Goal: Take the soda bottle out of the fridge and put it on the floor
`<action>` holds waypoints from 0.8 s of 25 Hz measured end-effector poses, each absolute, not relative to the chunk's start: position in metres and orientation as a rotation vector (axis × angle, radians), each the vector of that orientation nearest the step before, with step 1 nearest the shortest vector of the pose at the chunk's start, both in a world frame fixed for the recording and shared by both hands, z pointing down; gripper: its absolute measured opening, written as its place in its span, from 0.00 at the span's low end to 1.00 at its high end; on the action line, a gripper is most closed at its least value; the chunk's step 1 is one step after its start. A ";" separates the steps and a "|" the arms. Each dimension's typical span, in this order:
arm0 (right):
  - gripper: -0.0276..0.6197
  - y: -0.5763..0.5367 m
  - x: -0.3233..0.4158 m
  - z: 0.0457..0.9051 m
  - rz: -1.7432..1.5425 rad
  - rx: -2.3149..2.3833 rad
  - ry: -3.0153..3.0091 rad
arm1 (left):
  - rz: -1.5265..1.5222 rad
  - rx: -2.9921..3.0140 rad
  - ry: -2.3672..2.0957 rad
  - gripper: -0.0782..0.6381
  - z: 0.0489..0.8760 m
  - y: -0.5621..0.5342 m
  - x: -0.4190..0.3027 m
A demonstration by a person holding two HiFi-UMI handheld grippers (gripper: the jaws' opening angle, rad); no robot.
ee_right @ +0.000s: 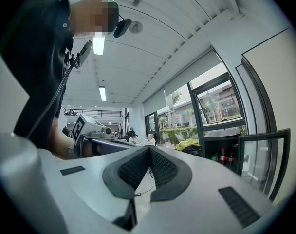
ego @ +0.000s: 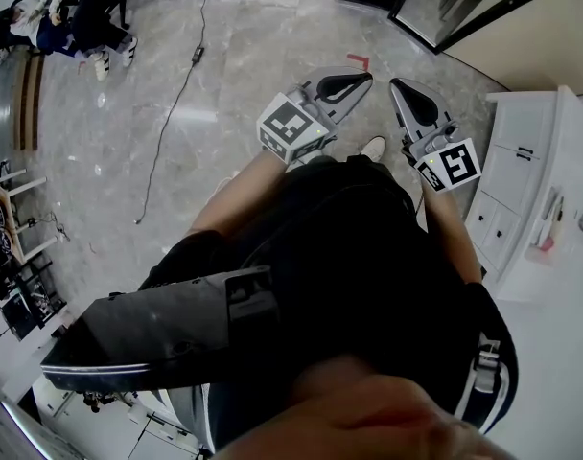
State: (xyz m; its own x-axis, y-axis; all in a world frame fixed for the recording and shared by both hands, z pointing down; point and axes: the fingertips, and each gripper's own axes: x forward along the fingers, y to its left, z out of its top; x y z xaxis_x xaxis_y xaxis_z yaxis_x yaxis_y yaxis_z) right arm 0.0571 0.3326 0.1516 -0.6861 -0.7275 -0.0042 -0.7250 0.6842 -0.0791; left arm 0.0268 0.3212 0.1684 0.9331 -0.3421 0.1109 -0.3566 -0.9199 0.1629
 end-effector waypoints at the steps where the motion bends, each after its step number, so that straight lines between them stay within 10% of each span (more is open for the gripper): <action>1: 0.06 0.333 0.062 0.152 -0.109 -1.217 2.854 | 0.119 2.910 -0.537 0.11 0.168 0.321 0.033; 20: 0.06 0.310 0.136 0.148 -0.077 -1.064 2.890 | 0.142 2.914 -0.681 0.11 0.158 0.303 0.114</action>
State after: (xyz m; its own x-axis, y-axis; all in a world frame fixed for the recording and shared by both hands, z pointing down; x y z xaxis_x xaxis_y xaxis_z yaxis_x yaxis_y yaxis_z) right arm 0.1356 0.3096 0.1484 -0.7597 -0.6490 -0.0402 -0.6459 0.7604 -0.0678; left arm 0.1140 0.3034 0.1583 0.8927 -0.4331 0.1246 -0.4469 -0.8866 0.1195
